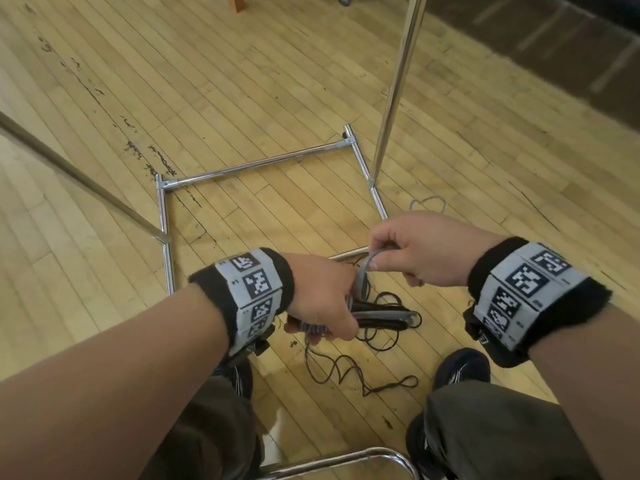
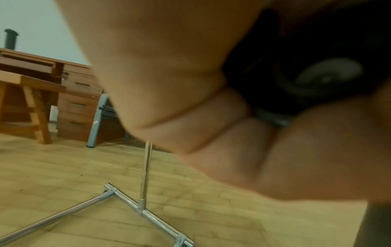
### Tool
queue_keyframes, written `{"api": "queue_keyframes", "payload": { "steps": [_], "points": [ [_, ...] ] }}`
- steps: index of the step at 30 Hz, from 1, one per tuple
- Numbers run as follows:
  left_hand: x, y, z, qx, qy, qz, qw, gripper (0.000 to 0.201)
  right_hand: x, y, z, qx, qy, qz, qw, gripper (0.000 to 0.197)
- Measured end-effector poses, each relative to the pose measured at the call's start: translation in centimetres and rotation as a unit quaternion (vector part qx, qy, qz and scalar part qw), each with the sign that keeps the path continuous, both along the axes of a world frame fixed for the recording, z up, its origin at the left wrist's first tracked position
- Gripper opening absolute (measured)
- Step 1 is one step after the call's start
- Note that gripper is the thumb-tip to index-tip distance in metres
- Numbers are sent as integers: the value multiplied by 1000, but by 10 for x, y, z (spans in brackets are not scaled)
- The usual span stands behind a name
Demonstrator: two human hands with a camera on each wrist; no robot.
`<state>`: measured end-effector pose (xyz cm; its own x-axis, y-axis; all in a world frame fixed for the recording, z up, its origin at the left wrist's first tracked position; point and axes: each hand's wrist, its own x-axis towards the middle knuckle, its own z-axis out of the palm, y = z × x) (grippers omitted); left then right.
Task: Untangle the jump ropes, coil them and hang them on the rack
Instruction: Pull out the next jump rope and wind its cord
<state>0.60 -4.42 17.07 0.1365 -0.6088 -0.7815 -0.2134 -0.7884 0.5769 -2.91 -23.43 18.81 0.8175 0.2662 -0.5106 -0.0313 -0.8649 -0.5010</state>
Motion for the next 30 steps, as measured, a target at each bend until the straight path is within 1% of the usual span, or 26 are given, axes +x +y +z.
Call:
{"api": "queue_keyframes", "payload": {
  "steps": [2, 3, 4, 6, 8, 10, 11, 12, 14, 17, 18, 20, 22, 23, 26, 30],
  "points": [
    [-2, -1, -8, 22, -36, 8, 999, 23, -1, 8, 6, -38, -32, 34, 998, 19],
    [-1, 0, -10, 24, -49, 25, 998, 17, -2, 10, 9, -55, -52, 46, 996, 20],
    [2, 1, -12, 23, -62, 49, 997, 12, -3, 12, 12, -61, -68, 48, 995, 20],
    [11, 1, -15, 19, -94, 115, 989, 9, -6, 13, 16, -46, -79, 34, 995, 22],
    [19, 0, -16, 7, -117, 212, 970, 7, -8, 13, 17, -18, -80, 15, 997, 28],
    [24, -1, -15, -28, -119, 301, 946, 5, -9, 11, 14, 5, -77, -18, 997, 31],
    [26, -1, -14, -50, -117, 328, 936, 3, -8, 9, 11, 9, -74, -34, 997, 31],
    [28, -1, -14, -72, -111, 348, 928, 5, -8, 7, 8, 8, -71, -47, 996, 31],
    [29, 1, -14, -113, -70, 371, 919, 15, -9, 4, 4, 16, -48, -78, 996, 29],
    [28, 0, -13, -168, 23, 384, 908, 25, -11, 2, 2, 48, -5, -136, 990, 23],
    [27, -2, -13, -179, 49, 398, 899, 30, -11, 2, 2, 45, -5, -140, 989, 21],
    [24, -5, -10, -182, 85, 440, 875, 48, -10, 3, 2, 23, -26, -137, 990, 18],
    [24, -6, -9, -172, 83, 467, 863, 61, -9, 4, 1, 2, -61, -132, 989, 18],
    [24, -6, -8, -167, 73, 471, 863, 61, -8, 4, 1, -11, -77, -127, 989, 19],
    [23, -6, -5, -160, 64, 479, 861, 55, -9, 6, 1, -63, -113, -108, 986, 14],
    [22, -6, 0, -158, 59, 469, 867, 49, -9, 8, 1, -86, -128, -95, 983, 10]
  ]
}}
